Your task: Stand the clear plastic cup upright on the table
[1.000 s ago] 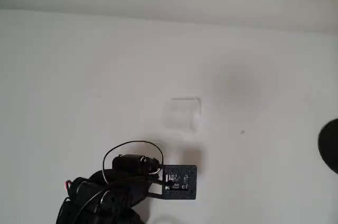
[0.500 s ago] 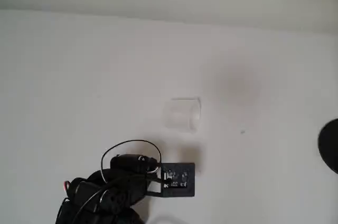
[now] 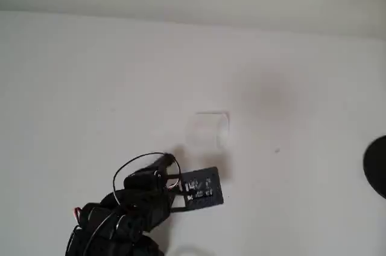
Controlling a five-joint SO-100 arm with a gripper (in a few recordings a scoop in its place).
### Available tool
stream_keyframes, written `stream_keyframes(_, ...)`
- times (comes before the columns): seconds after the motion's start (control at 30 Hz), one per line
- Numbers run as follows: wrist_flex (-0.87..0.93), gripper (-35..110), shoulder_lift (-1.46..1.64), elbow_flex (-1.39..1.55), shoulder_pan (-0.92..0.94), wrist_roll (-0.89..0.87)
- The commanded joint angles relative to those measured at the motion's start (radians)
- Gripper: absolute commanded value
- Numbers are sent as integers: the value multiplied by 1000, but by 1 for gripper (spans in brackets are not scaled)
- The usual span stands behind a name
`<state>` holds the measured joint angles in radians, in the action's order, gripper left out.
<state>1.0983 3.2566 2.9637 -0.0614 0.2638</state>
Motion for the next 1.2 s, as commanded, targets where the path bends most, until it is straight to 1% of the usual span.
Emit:
stream_keyframes(0.0, -61, 40, -278, -236, 12, -46)
stream_keyframes(0.1, -51, 49, -603, -459, 37, -101)
stream_keyframes(0.17, -2, 60, -792, -606, 54, -144)
stream_keyframes(0.27, 57, 62, -1022, -793, 71, -179)
stream_keyframes(0.43, 123, 62, -1341, -1025, 80, -227)
stream_keyframes(0.67, 129, 61, -1655, -1180, 81, -249)
stream_keyframes(0.8, 110, 55, -1793, -1239, 84, -255)
stream_keyframes(0.9, 97, 48, -1867, -1279, 89, -255)
stream_keyframes(1.07, 92, 27, -1937, -1331, 91, -256)
stream_keyframes(1.17, 94, 19, -1944, -1351, 89, -255)
